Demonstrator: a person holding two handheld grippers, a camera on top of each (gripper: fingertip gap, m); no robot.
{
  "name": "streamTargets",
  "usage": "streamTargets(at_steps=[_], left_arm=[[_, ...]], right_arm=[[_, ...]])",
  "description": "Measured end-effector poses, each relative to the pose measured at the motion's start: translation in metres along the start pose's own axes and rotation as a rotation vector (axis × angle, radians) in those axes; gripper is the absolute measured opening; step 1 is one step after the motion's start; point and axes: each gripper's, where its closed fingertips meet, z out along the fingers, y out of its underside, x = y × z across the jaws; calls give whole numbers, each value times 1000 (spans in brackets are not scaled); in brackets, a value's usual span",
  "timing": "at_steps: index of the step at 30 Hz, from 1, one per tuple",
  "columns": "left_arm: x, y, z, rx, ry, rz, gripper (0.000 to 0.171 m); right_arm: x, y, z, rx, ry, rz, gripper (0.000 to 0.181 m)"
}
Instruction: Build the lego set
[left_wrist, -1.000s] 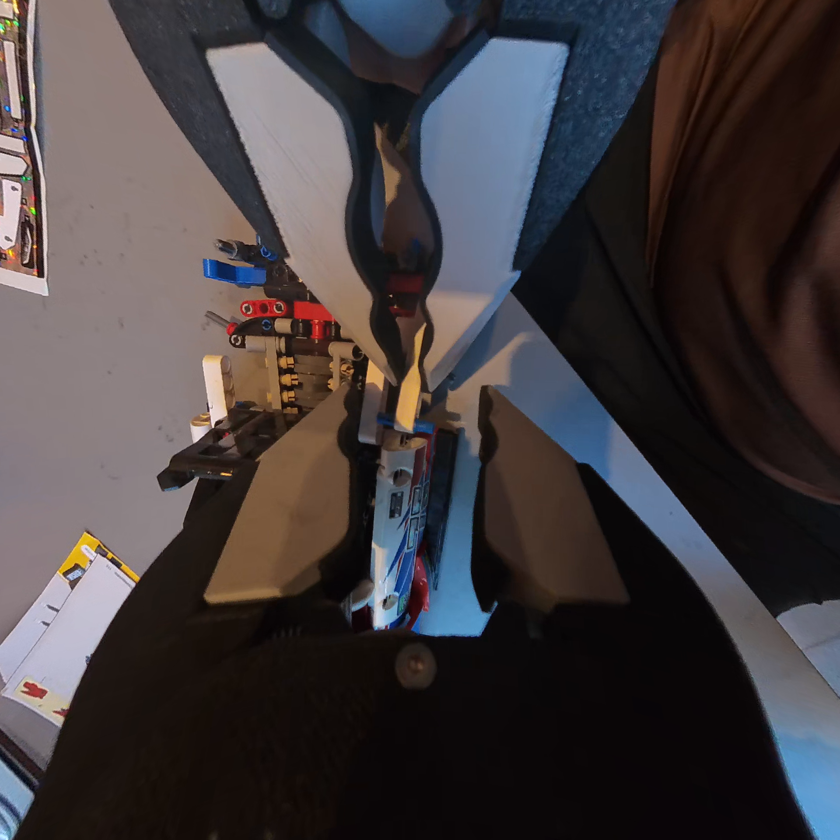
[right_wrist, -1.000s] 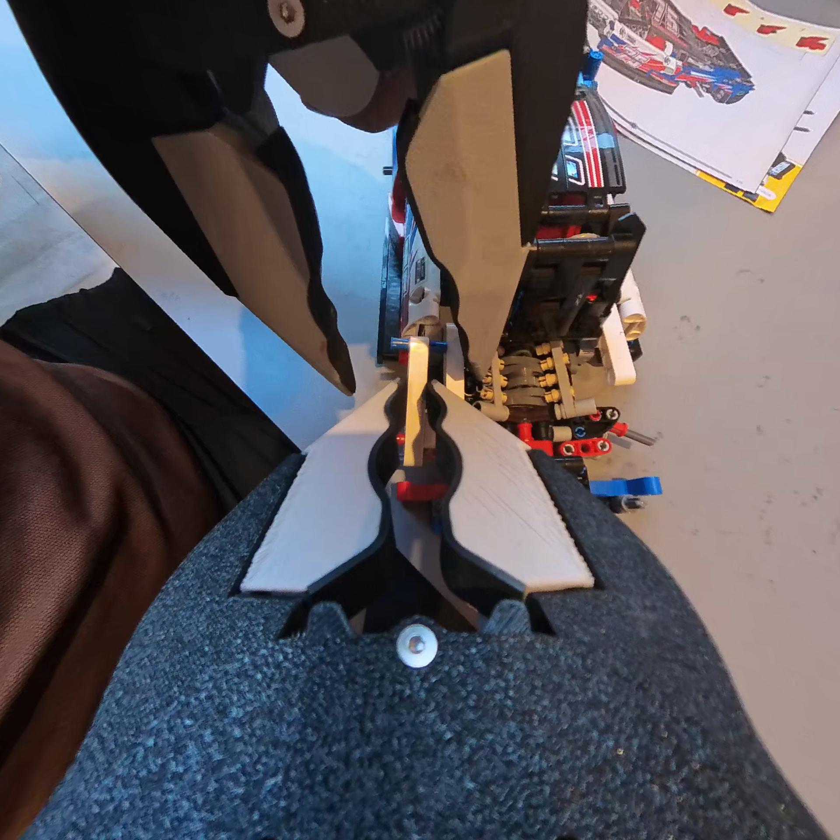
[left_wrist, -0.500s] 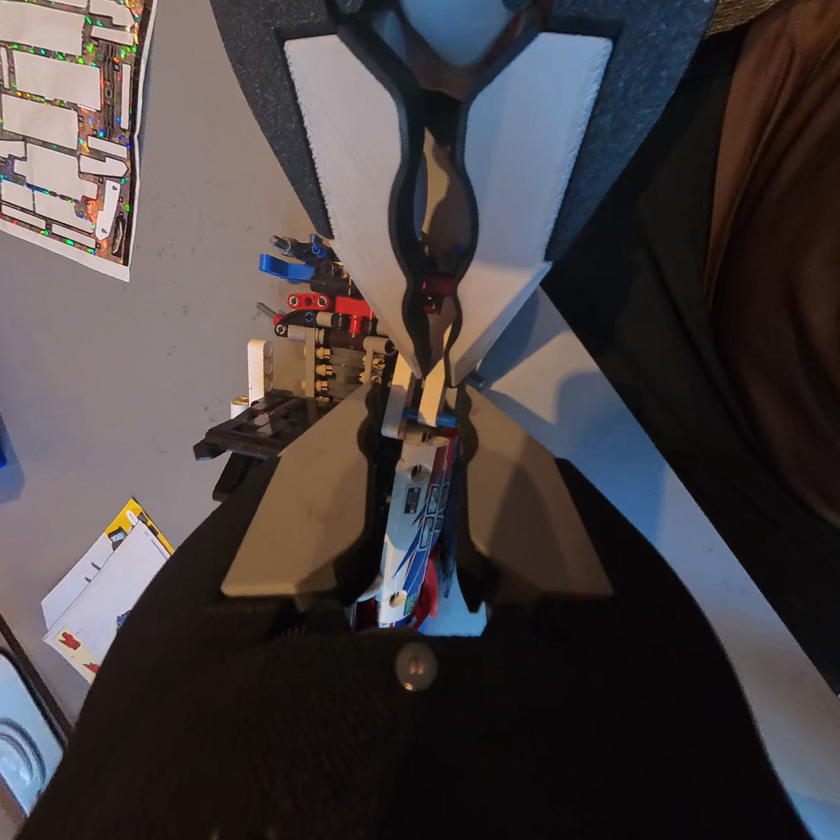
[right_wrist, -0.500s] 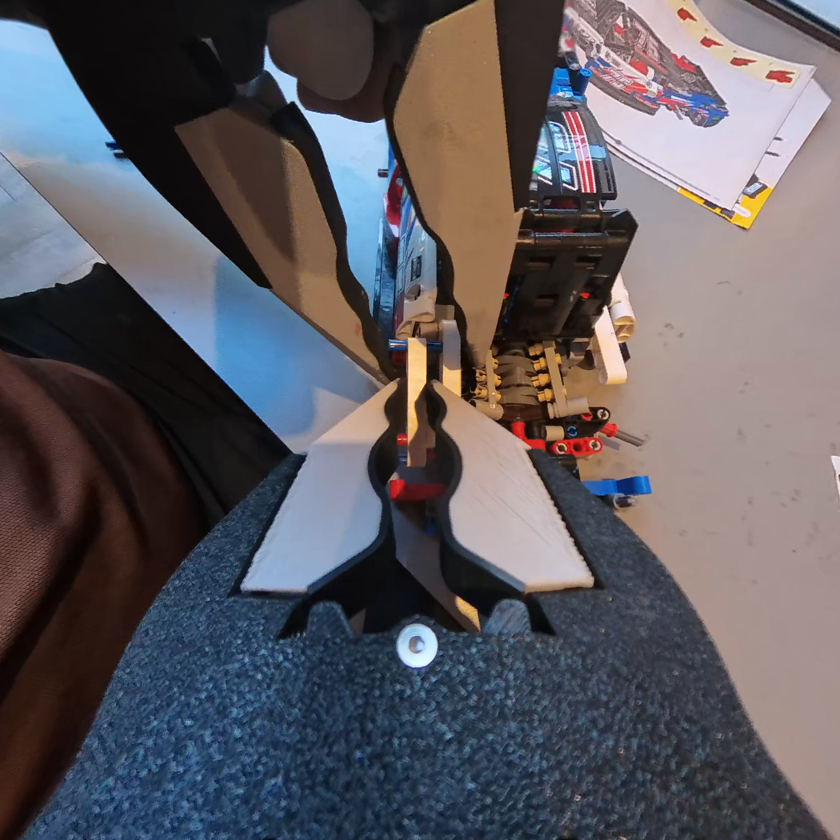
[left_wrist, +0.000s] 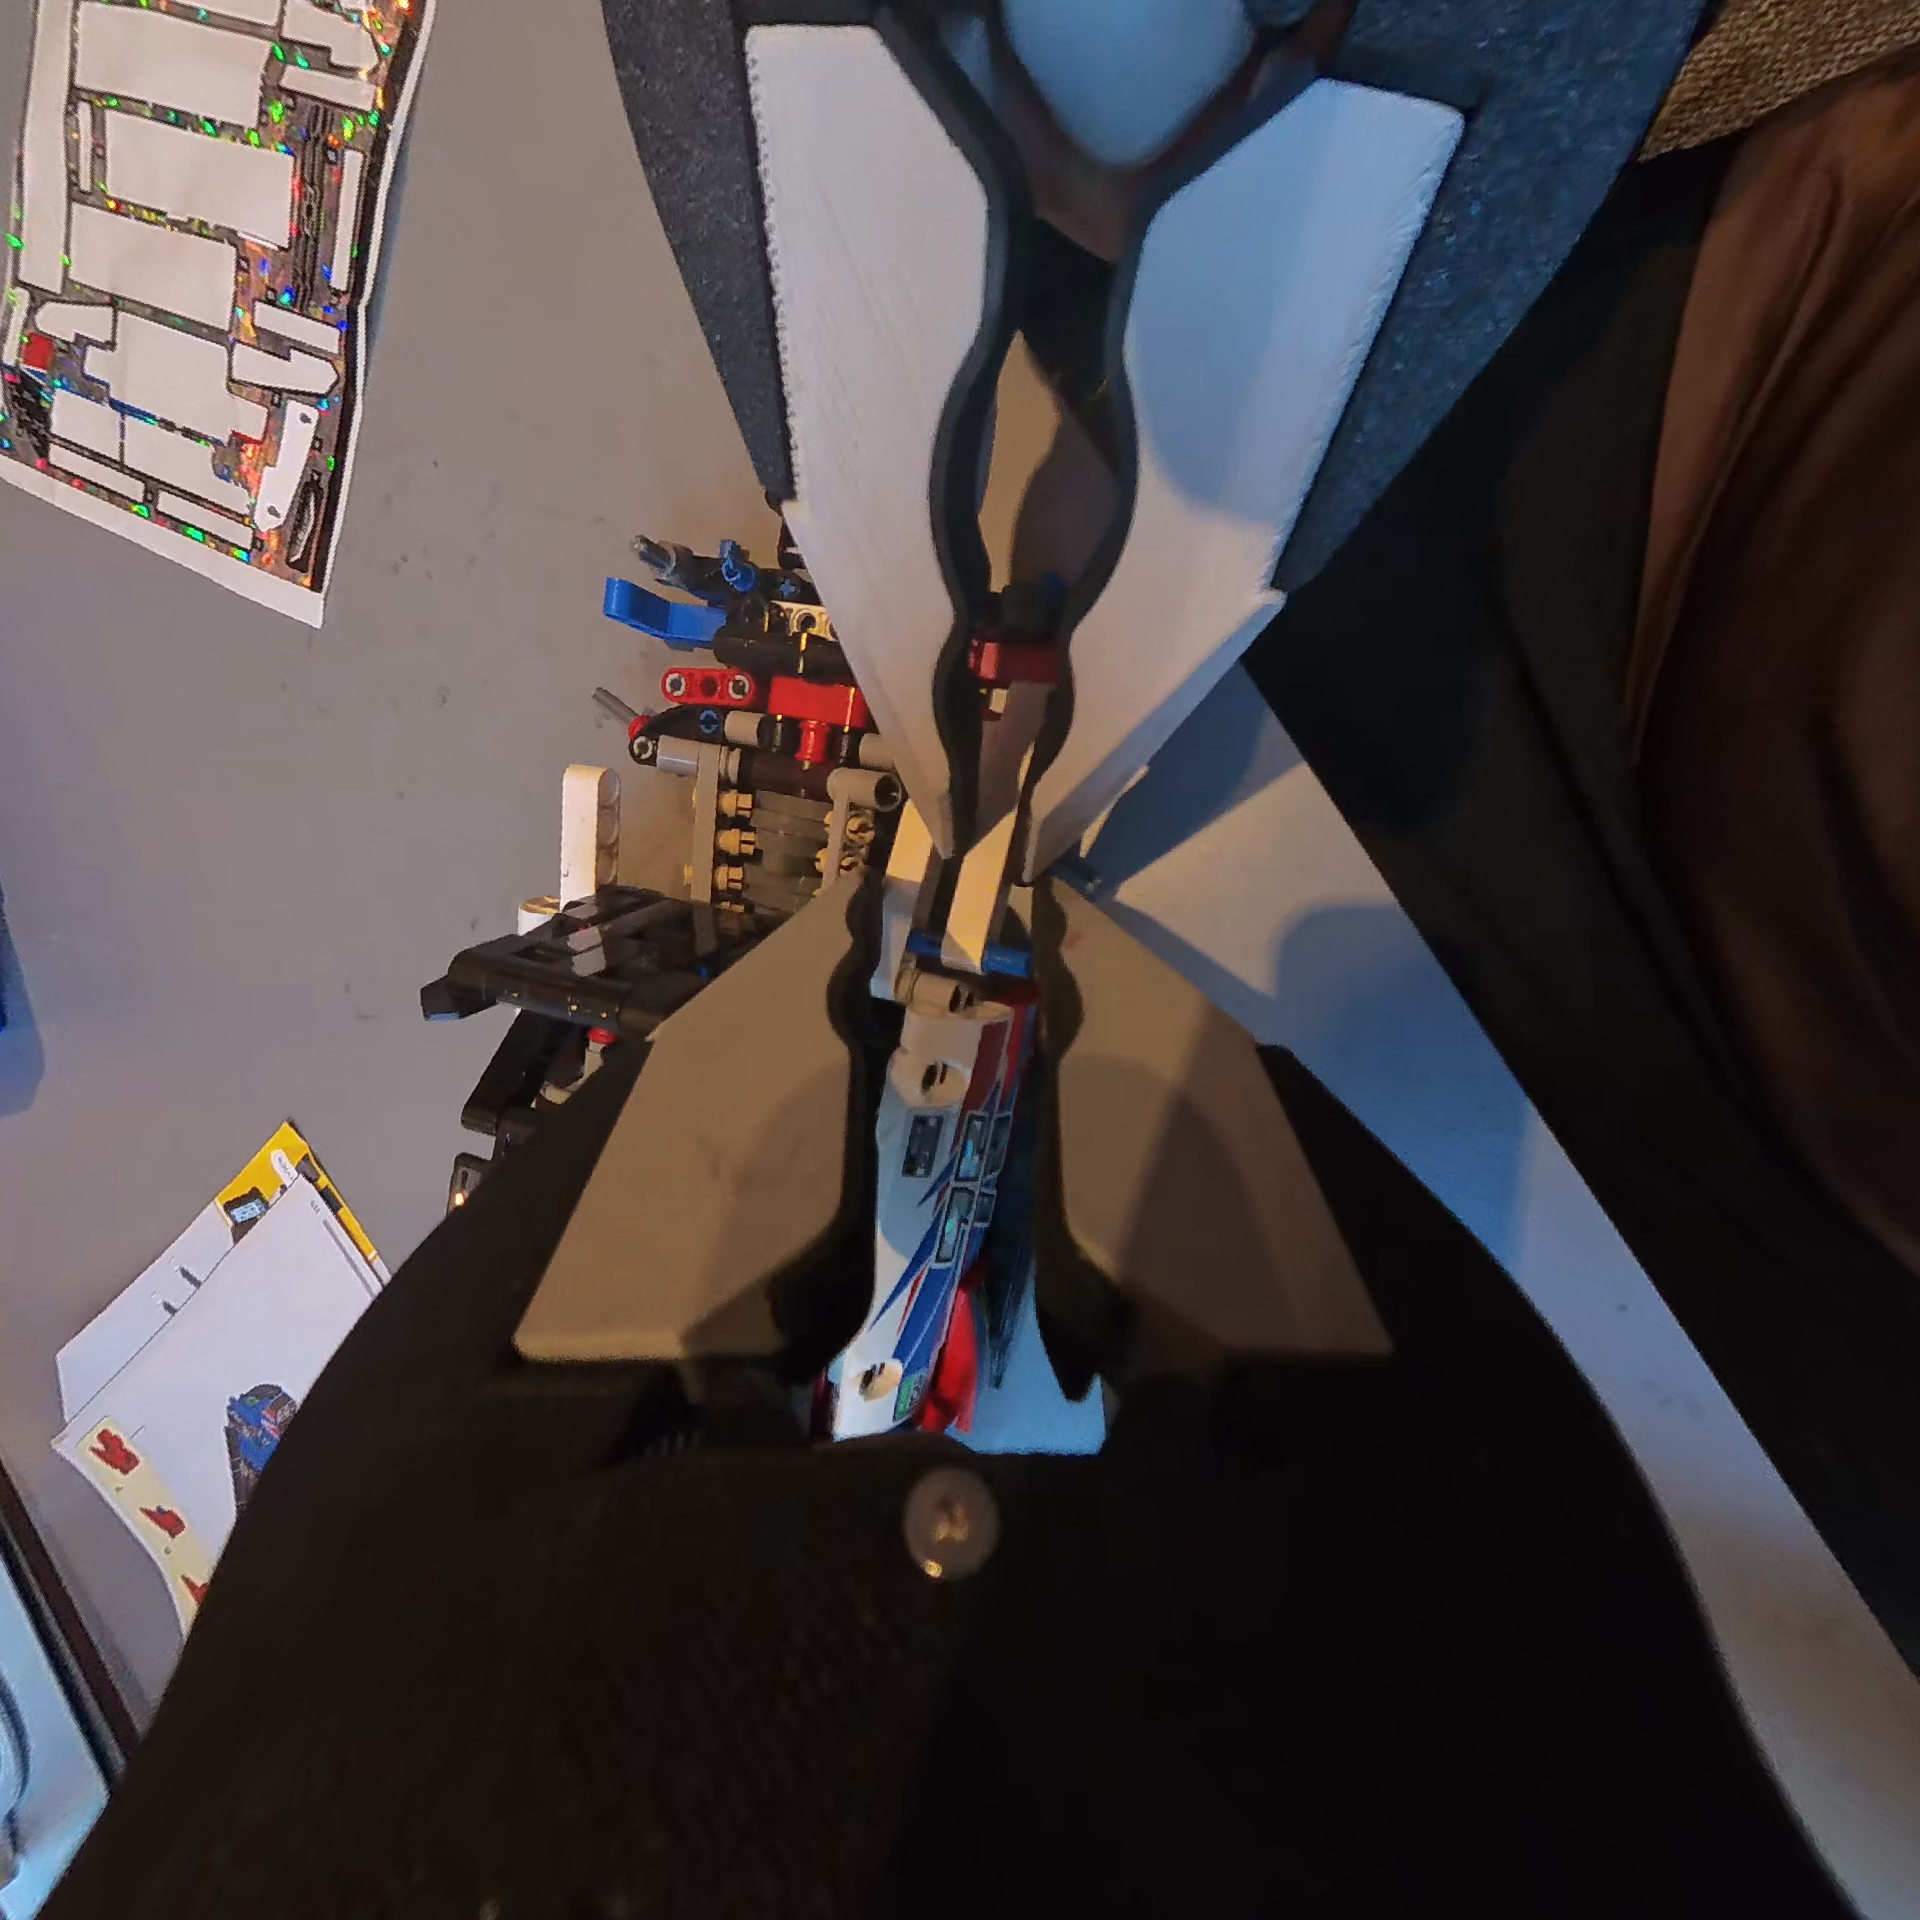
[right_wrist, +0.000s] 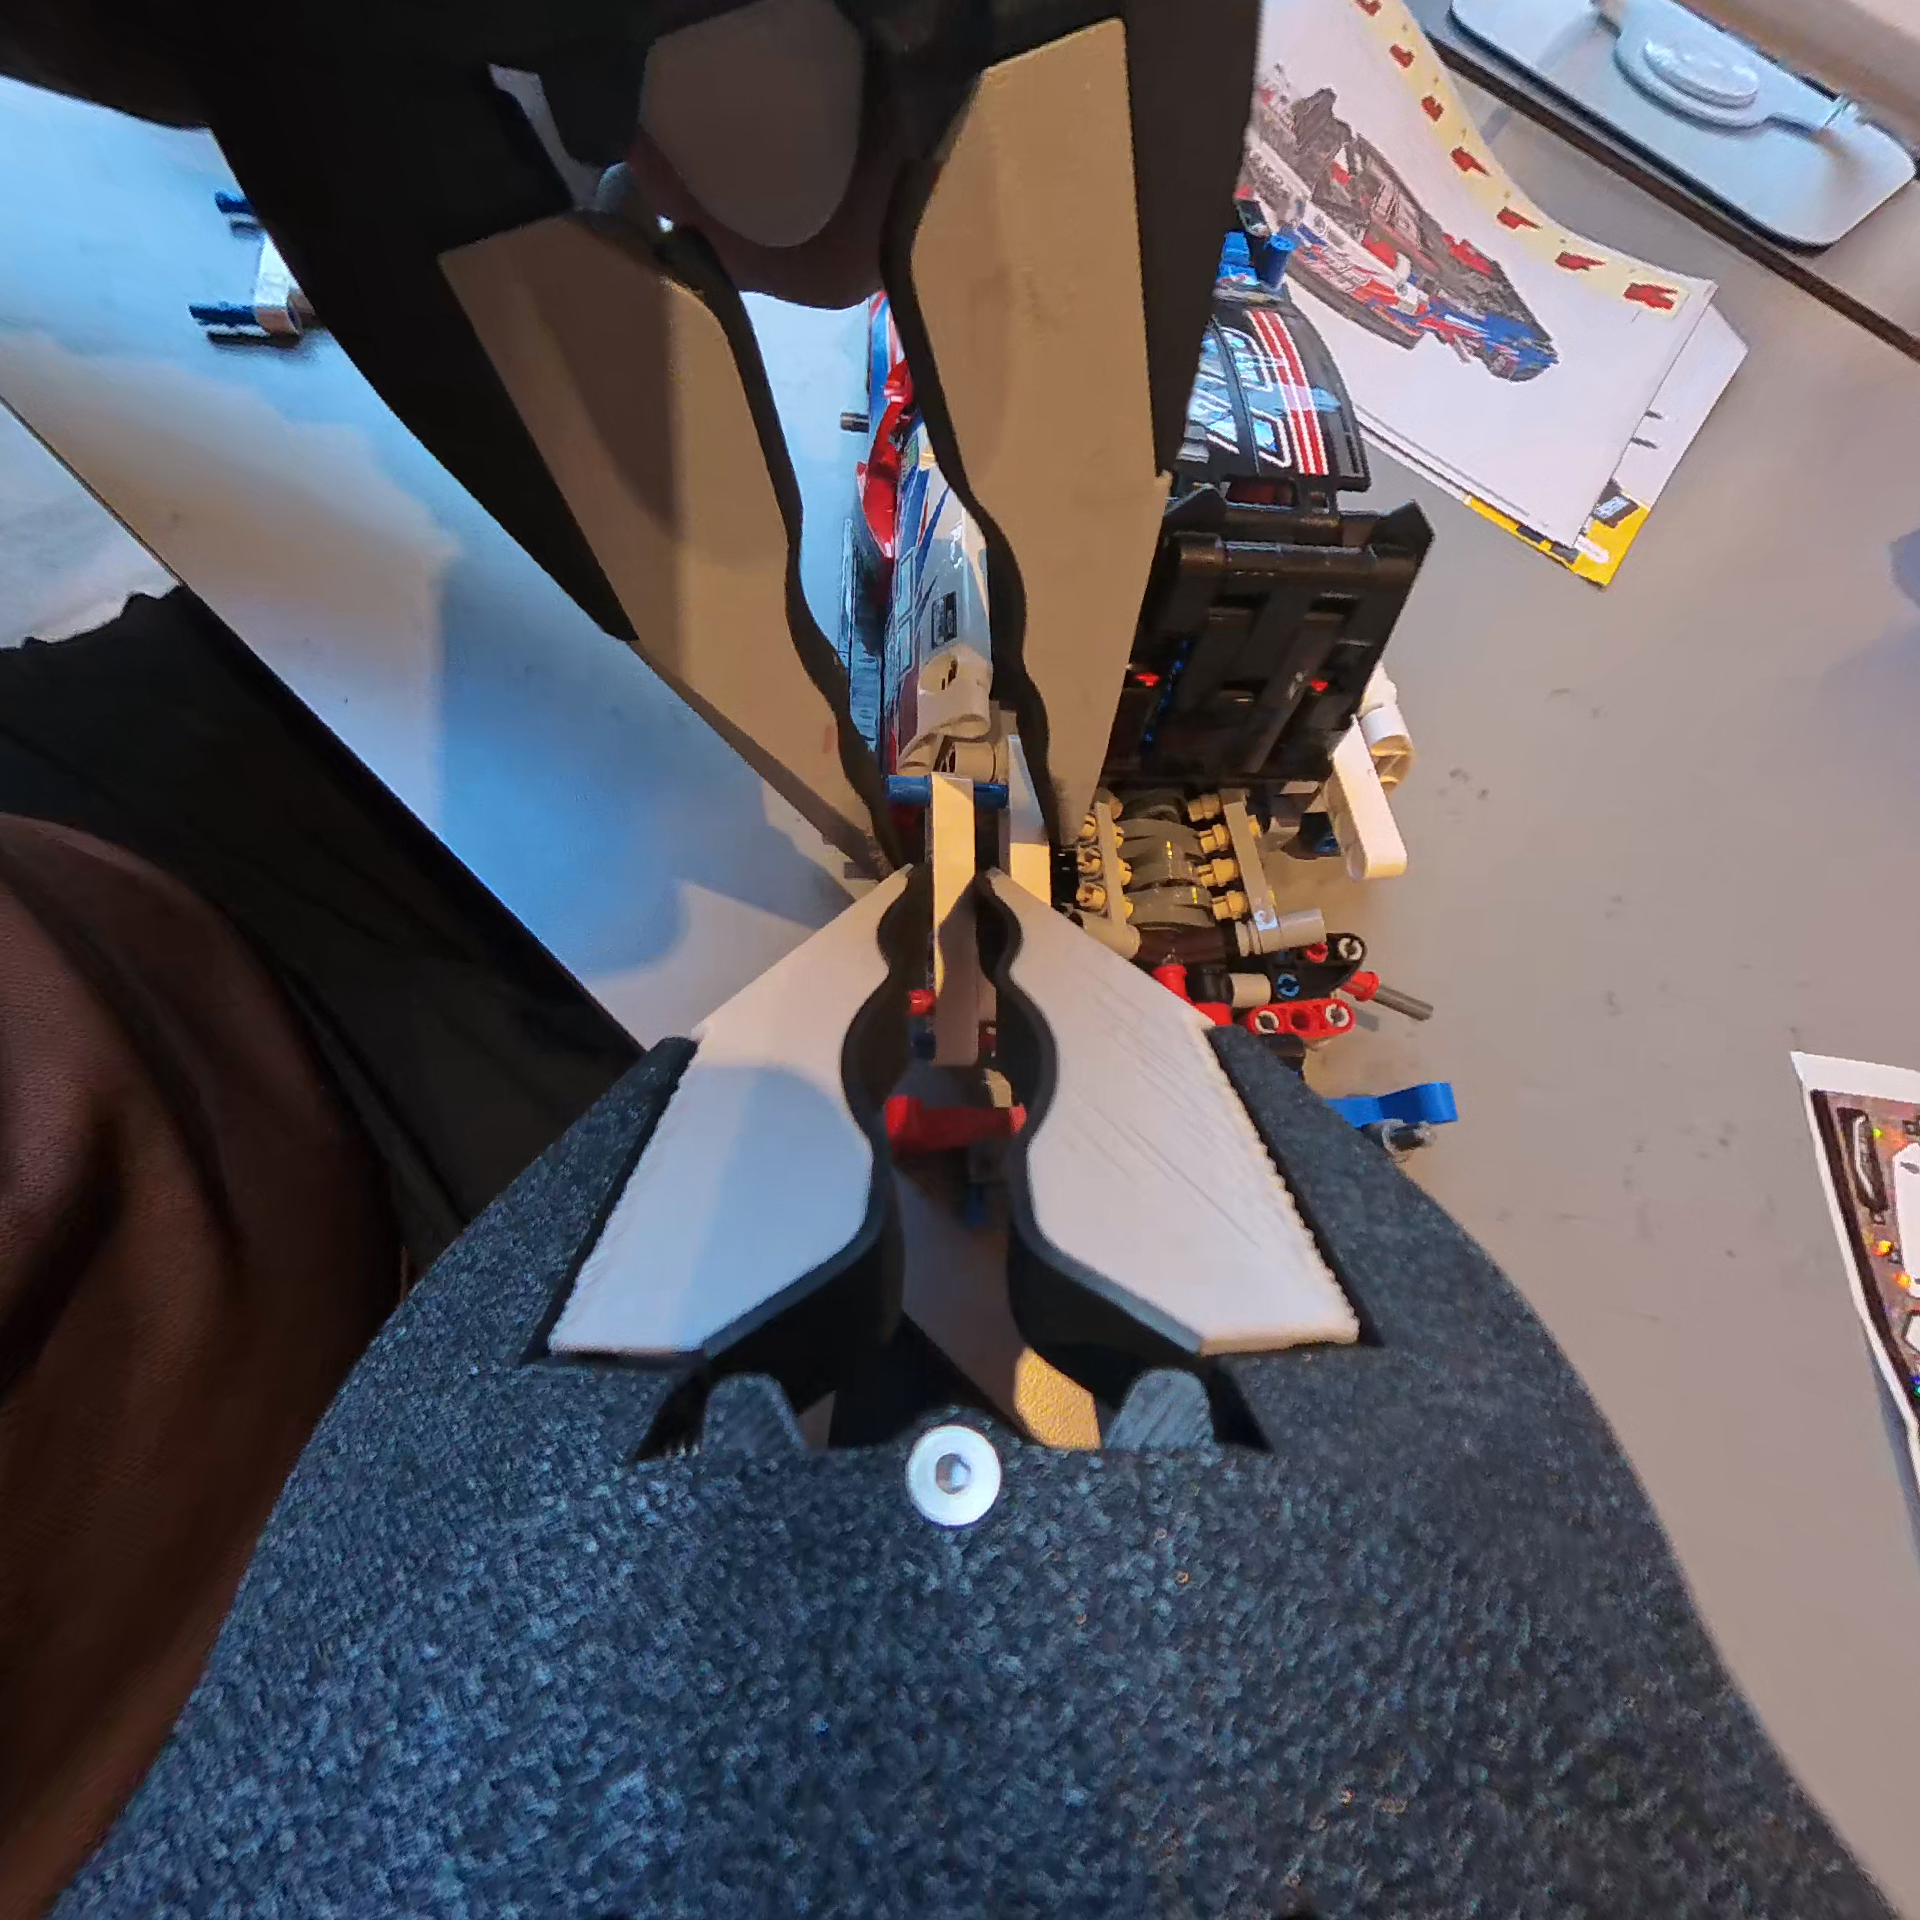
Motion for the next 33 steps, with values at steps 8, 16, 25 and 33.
streamTargets(at_steps=[8, 16, 25, 33], left_arm=[[-1, -1, 0, 27, -27, -12, 25], [-6, 0, 1, 30, -117, 27, 21], [-8, 0, -1, 81, -163, -5, 20], [-8, 0, -1, 108, -169, -32, 20]], right_arm=[[2, 0, -2, 26, 11, -19, 11], [4, 0, -2, 42, 7, -10, 12], [14, -5, -11, 78, 22, -11, 28], [6, 3, 8, -3, -111, -15, 34]])
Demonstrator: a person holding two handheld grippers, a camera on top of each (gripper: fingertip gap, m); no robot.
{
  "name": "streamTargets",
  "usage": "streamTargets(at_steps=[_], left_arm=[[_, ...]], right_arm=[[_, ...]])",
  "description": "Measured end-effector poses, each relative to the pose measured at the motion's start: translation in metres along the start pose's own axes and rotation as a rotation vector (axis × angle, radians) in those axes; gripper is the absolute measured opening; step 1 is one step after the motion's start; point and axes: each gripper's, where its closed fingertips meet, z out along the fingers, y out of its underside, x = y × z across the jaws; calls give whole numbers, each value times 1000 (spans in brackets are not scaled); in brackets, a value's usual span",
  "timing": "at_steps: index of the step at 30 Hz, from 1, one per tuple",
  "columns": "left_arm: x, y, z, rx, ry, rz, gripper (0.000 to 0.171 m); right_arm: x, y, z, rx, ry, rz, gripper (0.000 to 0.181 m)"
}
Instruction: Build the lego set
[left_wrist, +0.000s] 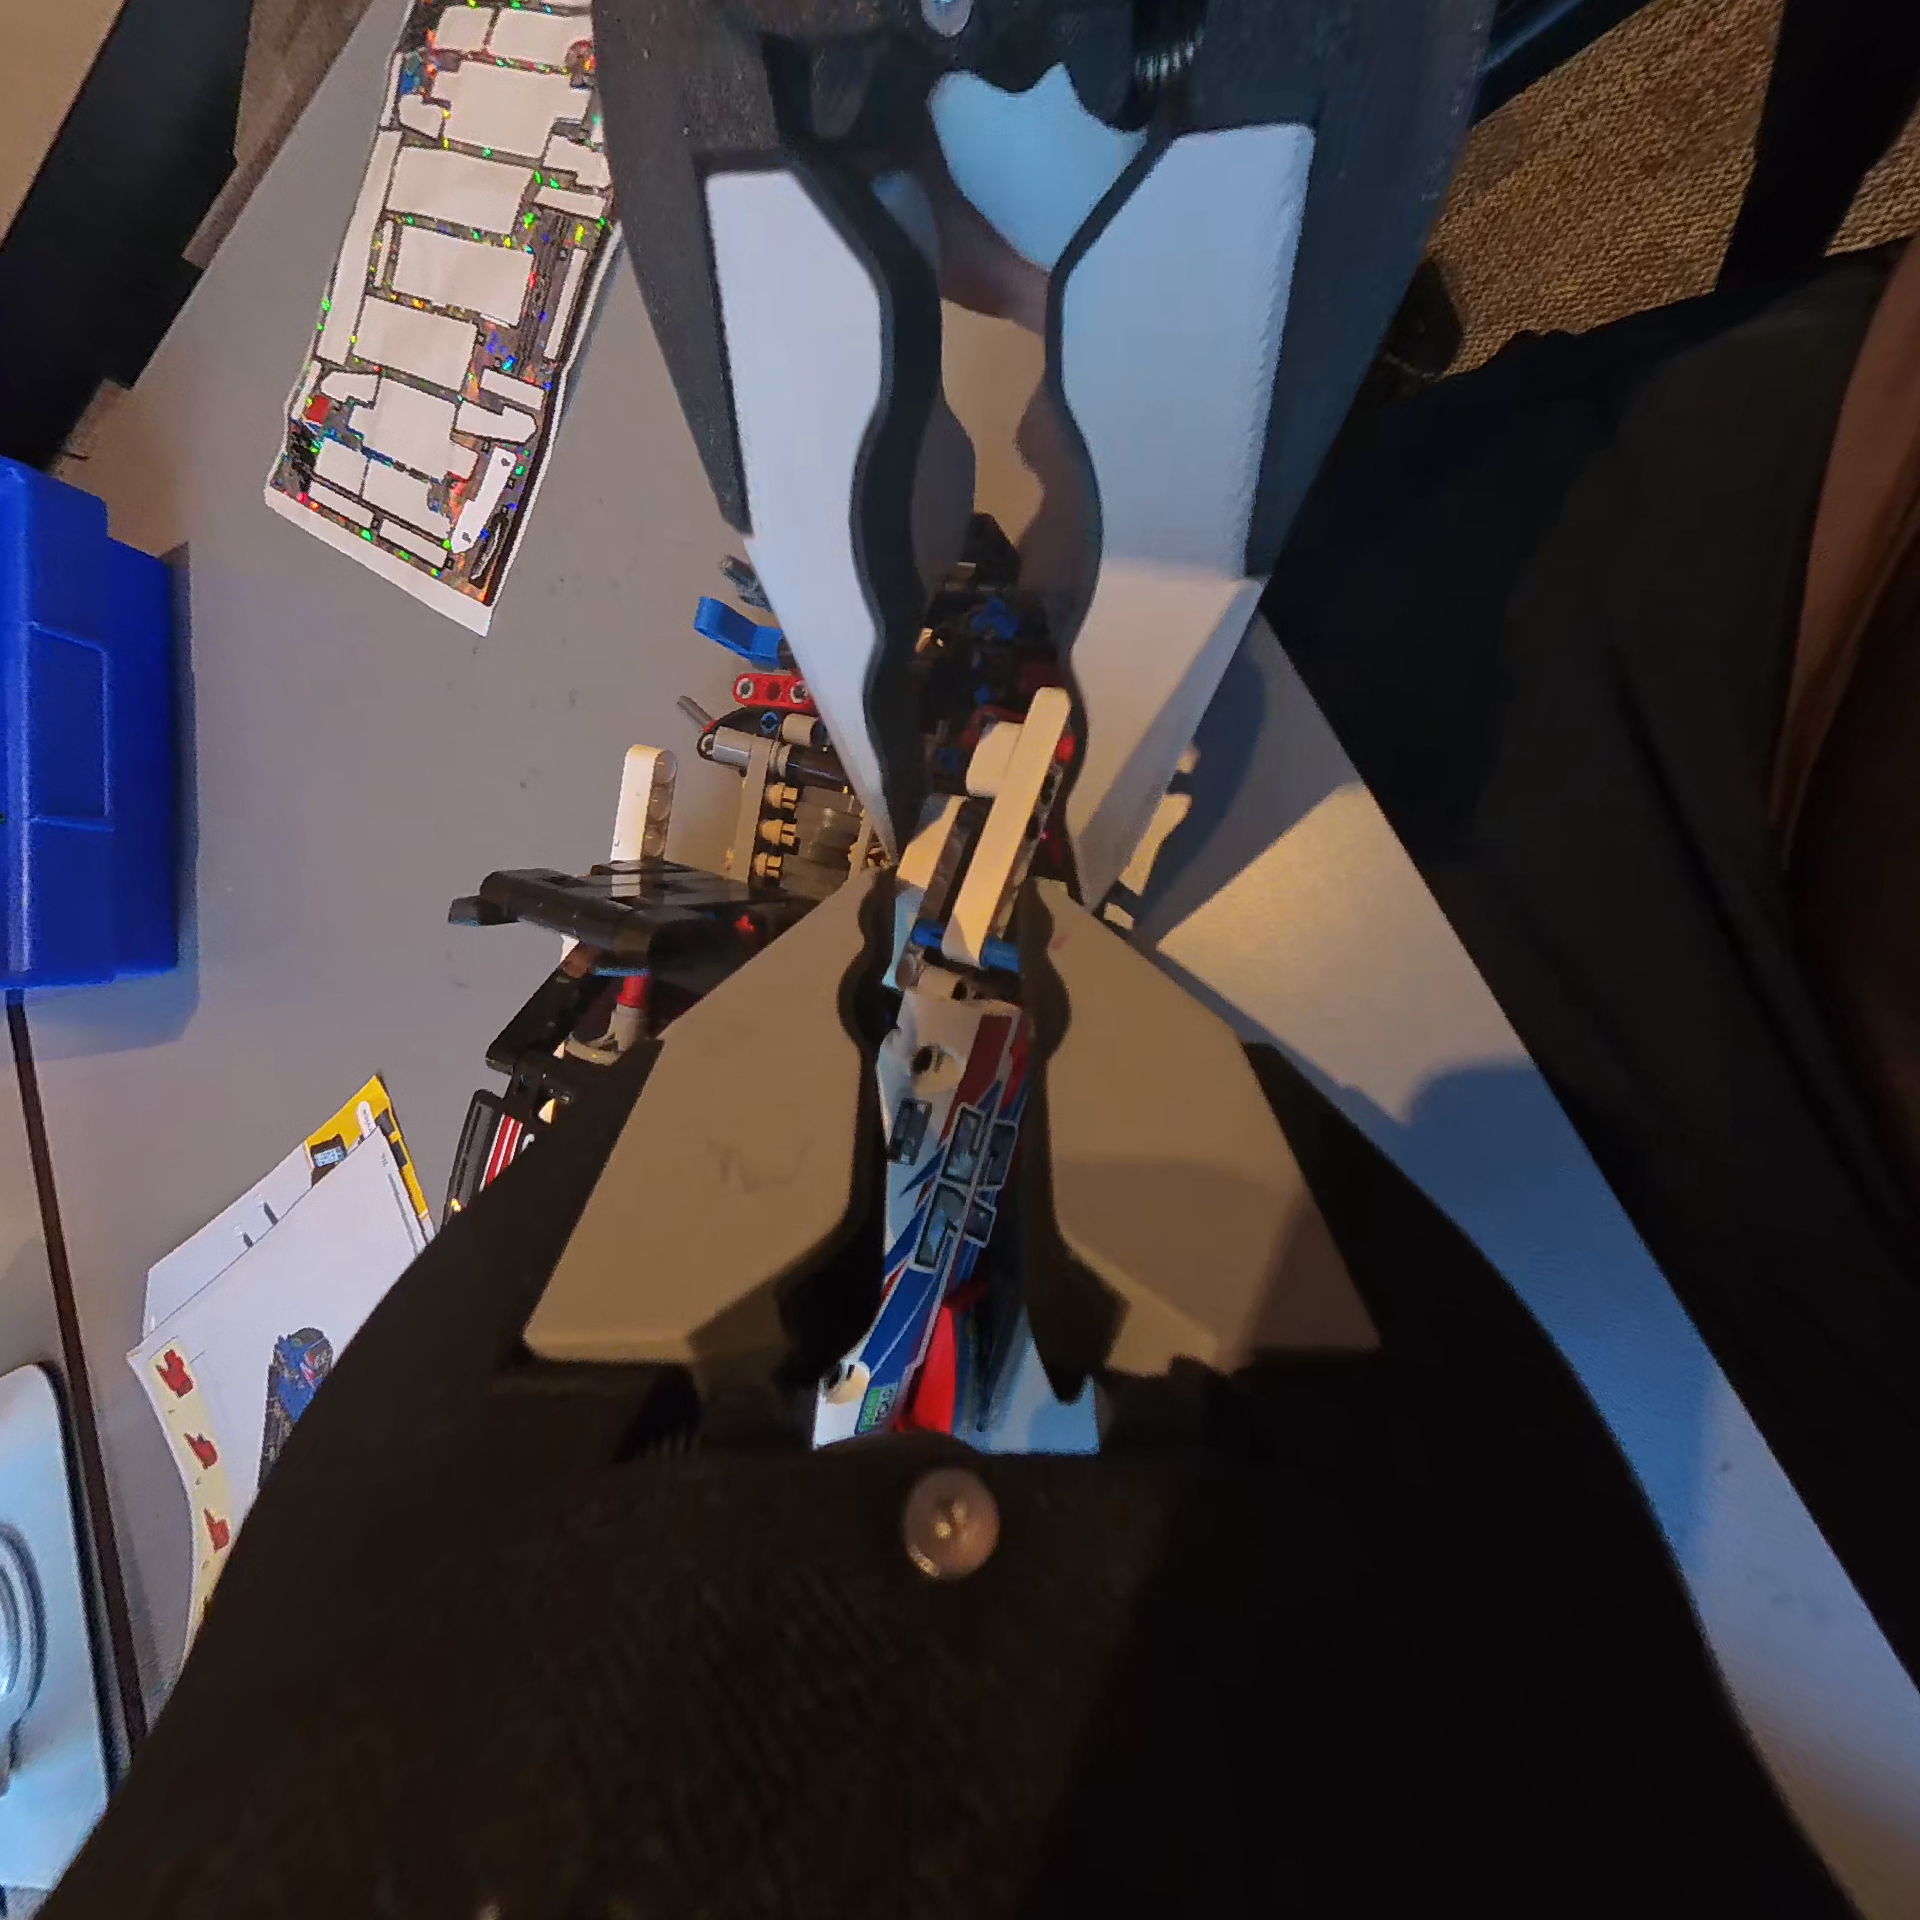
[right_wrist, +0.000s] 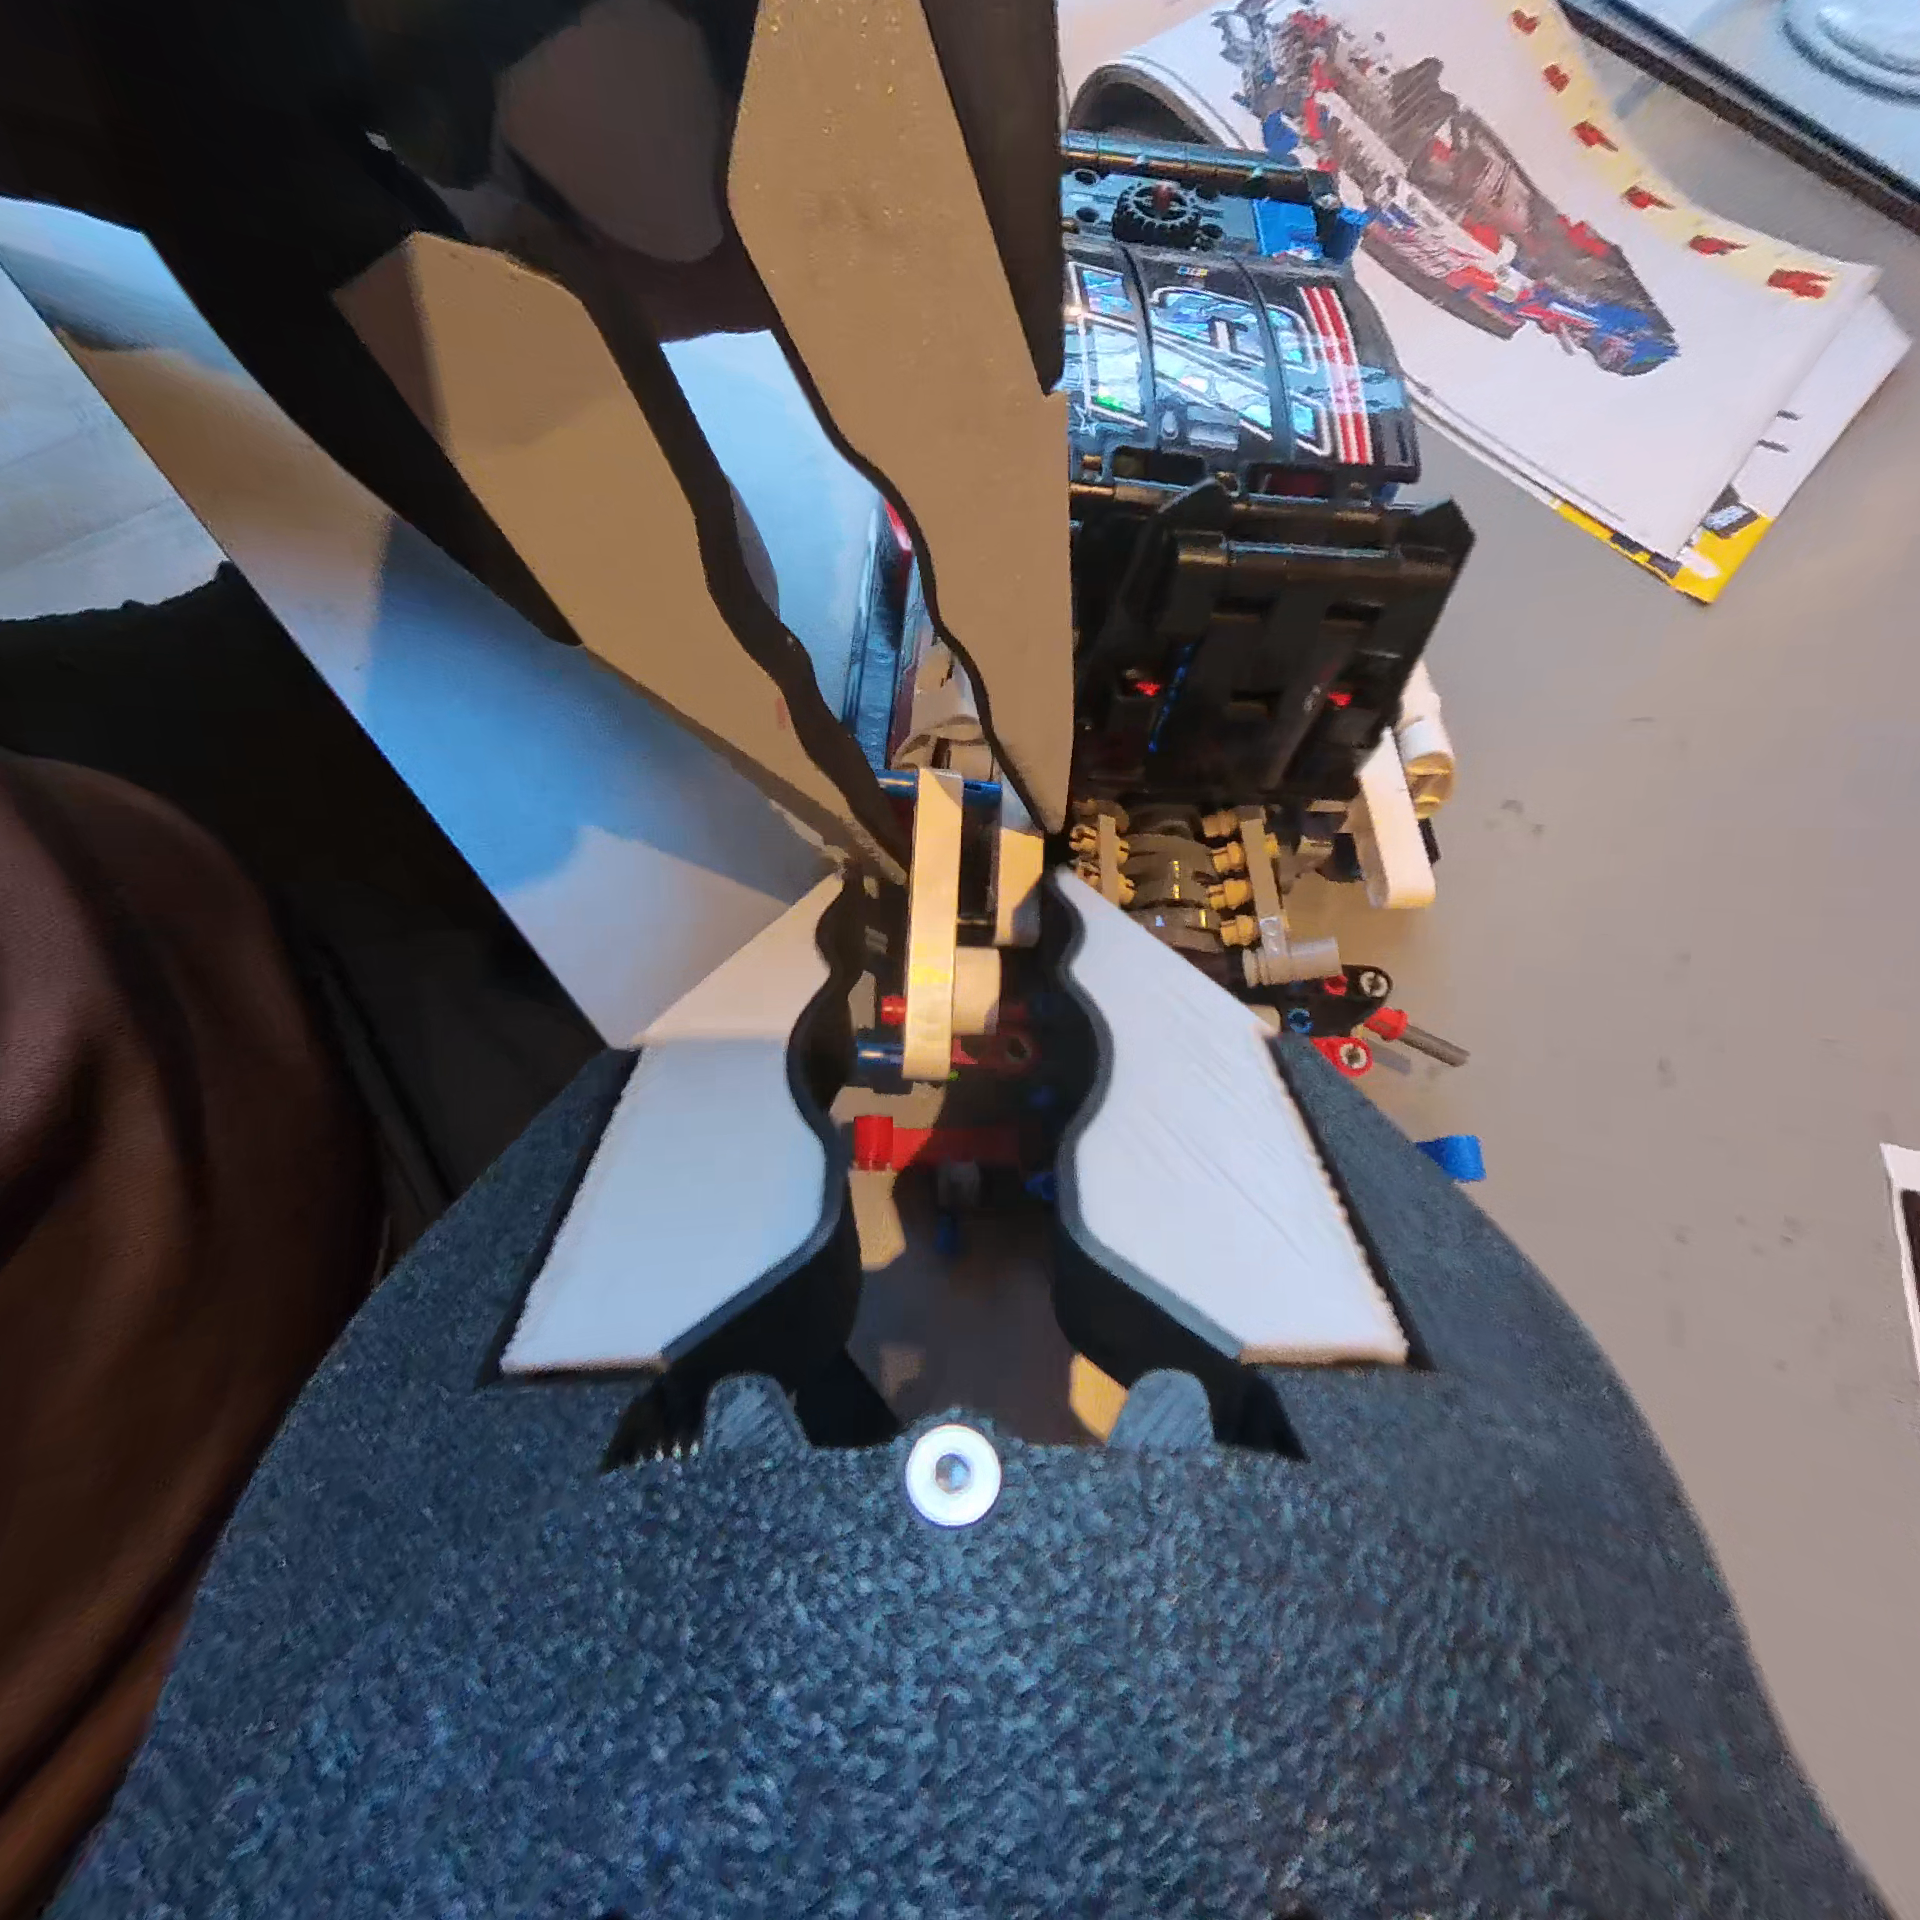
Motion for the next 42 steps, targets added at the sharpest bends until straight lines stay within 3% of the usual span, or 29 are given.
streamTargets(at_steps=[22, 35, 39, 42], left_arm=[[-2, 1, 0, 20, 4, -11, 20], [-4, 5, -29, 6, -309, 9, 28], [-4, 7, -17, -93, -414, 196, 24], [-4, 6, -6, -149, -458, 321, 12]], right_arm=[[4, 1, -1, -43, -28, -12, 25], [4, -1, 1, -49, -60, -4, 25], [3, -1, 1, -40, -74, 25, 25], [2, -2, 1, -36, -82, 39, 25]])
